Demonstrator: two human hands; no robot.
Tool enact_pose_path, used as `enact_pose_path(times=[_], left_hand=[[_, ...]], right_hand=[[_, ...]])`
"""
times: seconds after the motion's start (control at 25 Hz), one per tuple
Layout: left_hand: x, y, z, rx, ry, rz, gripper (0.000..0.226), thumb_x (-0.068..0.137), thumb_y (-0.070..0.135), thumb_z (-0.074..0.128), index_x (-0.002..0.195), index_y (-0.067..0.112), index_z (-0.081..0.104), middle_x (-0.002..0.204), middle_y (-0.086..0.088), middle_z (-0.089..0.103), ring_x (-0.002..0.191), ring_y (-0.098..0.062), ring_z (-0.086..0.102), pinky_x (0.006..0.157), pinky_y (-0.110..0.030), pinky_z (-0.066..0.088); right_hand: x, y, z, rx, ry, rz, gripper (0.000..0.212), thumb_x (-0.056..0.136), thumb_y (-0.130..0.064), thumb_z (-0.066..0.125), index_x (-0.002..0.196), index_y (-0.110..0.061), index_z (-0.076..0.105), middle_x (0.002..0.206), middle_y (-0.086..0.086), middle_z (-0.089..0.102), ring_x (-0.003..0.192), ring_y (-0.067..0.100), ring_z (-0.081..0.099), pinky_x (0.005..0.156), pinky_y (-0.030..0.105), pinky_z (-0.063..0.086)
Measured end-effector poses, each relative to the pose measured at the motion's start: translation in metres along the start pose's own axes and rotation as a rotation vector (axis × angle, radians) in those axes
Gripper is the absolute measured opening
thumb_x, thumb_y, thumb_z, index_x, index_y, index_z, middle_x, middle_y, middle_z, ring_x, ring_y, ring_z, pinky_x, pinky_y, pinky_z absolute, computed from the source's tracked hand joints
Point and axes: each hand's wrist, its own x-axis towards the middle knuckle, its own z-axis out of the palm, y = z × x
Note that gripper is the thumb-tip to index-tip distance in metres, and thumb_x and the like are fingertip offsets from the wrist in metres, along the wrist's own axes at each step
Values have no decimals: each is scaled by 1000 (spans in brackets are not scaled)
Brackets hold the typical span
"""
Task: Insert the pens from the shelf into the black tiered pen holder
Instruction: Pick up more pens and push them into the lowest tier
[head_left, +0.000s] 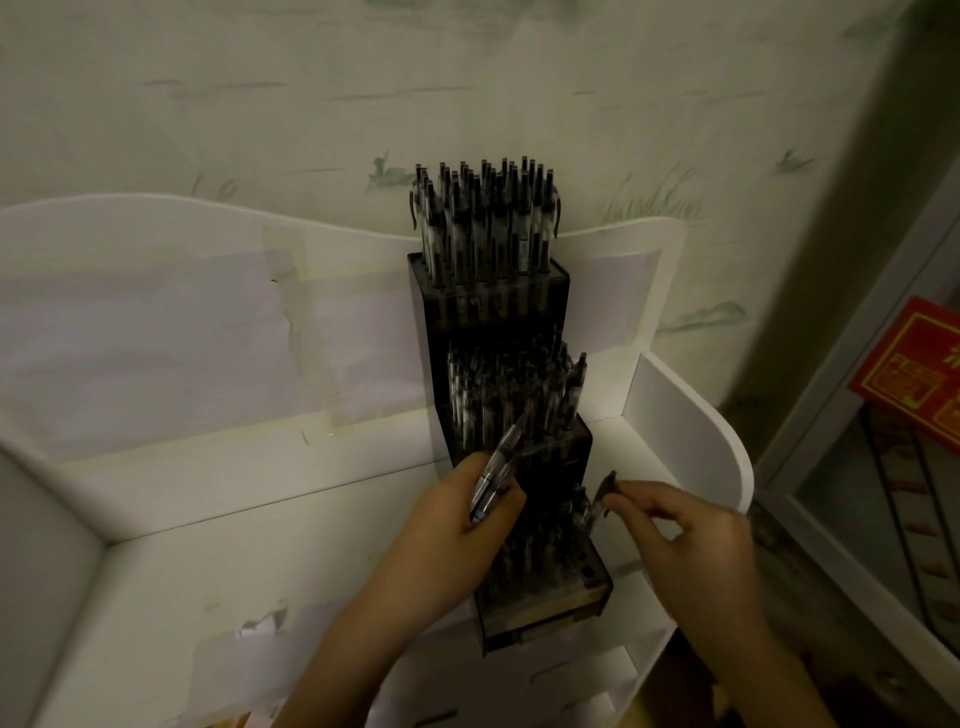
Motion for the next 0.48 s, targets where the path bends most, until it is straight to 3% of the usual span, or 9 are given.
enact_pose_path(times=[0.16, 0.32, 0.48], left_hand=[[-1, -3, -2, 7, -5, -13, 15, 96, 25, 53, 82, 21, 53, 66, 4, 51, 53, -1, 44, 53, -16, 38], [-2, -1, -1, -6, -8, -16, 15, 96, 25, 53, 82, 21, 53, 66, 4, 51, 53, -2, 44, 52, -16, 37], [-2, -1, -1, -6, -8, -17, 14, 96, 26, 53, 83, 22, 54, 66, 4, 51, 52, -1, 44, 52, -15, 37]], right_hand=[[-5, 12, 13, -20, 26, -23, 12, 76, -20, 75, 88, -22, 76, 82, -25, 64, 83, -23, 56, 80, -8, 34], [-3, 12, 12, -86, 44, -122, 13, 77, -16, 74, 89, -16, 77, 86, -18, 65, 86, -7, 58, 85, -7, 33], [-8, 13, 18, -123, 17, -192, 14, 76, -15, 71, 89, -12, 76, 84, -13, 66, 90, -10, 50, 85, -9, 30]])
